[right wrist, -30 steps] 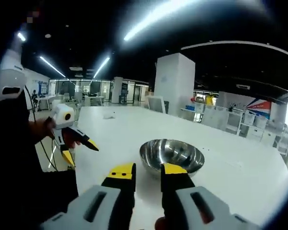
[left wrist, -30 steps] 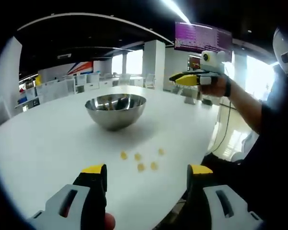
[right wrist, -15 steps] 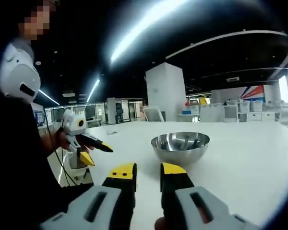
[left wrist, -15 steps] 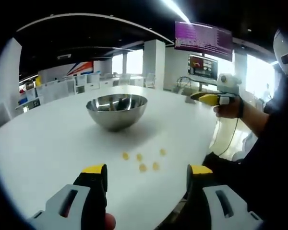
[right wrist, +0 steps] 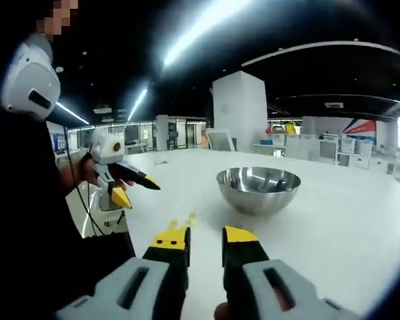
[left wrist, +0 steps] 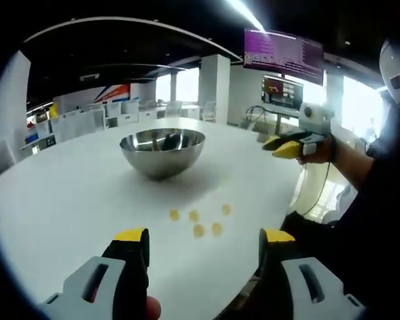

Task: Pick up the QQ candy scattered on the table and place it into the stainless steel bowl on the table

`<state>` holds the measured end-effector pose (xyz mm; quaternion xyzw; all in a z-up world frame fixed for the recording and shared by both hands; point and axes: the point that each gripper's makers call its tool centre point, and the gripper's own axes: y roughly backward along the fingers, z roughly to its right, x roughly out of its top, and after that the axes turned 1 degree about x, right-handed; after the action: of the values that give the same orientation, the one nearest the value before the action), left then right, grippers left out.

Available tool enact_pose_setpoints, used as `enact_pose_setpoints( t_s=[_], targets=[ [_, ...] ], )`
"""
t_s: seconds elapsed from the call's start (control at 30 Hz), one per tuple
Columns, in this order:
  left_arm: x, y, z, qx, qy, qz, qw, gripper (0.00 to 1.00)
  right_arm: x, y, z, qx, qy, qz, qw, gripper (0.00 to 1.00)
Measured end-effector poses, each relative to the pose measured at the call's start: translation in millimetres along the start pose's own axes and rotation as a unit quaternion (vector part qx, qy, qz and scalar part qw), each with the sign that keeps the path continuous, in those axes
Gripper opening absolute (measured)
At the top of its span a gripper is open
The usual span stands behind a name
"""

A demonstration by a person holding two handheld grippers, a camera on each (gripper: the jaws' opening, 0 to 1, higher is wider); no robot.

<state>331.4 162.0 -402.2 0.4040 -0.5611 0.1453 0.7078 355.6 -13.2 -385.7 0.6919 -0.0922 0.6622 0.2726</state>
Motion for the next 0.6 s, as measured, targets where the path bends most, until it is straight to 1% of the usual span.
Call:
enact_pose_setpoints(
  t_s=[0.07, 0.1, 0.13, 0.2, 0.23, 0.3, 0.37, 0.43, 0.6],
  targets=[
    [0.3, -0.1, 1.7, -0.003, -0.001, 0.0, 1.0, 0.67, -7.8, -9.2, -4.3, 0.008, 0.003, -0.011, 0.9999, 0.19],
    [0.6, 0.0, 2.7, -0.005, -0.002, 0.001, 1.0, 0.67, -13.0, -13.3, -6.2, 0.013, -0.001, -0.021, 0.9997, 0.19],
    [0.8, -0.1, 3.4, -0.005, -0.002, 0.001, 1.0, 0.67, -19.8, -20.0, -8.5, 0.017, 0.0, -0.035, 0.9993, 0.19],
    [0.8, -0.4, 4.2, -0.007, -0.002, 0.001, 1.0, 0.67, -28.4, -30.3, -12.8, 0.024, 0.006, -0.052, 0.9983, 0.18],
    [0.6, -0.9, 4.5, -0.007, -0.002, 0.0, 1.0, 0.67, -36.4, -38.4, -16.1, 0.027, 0.008, -0.072, 0.997, 0.18],
    [0.4, -1.6, 6.2, -0.009, -0.004, -0.002, 1.0, 0.67, -42.2, -54.2, -21.7, 0.031, 0.026, -0.083, 0.9957, 0.18],
    [1.6, -1.5, 8.6, -0.011, -0.005, -0.001, 0.9999, 0.67, -42.4, -68.8, -25.9, 0.035, 0.024, -0.081, 0.9958, 0.17],
    [2.1, -1.5, 10.9, -0.013, -0.005, 0.0, 0.9999, 0.67, -41.3, -82.4, -30.6, 0.042, 0.011, -0.072, 0.9964, 0.17],
    [1.9, 0.3, 12.2, -0.013, -0.005, 0.0, 0.9999, 0.67, -43.7, -99.8, -31.4, 0.043, 0.018, -0.074, 0.9962, 0.17]
  ],
)
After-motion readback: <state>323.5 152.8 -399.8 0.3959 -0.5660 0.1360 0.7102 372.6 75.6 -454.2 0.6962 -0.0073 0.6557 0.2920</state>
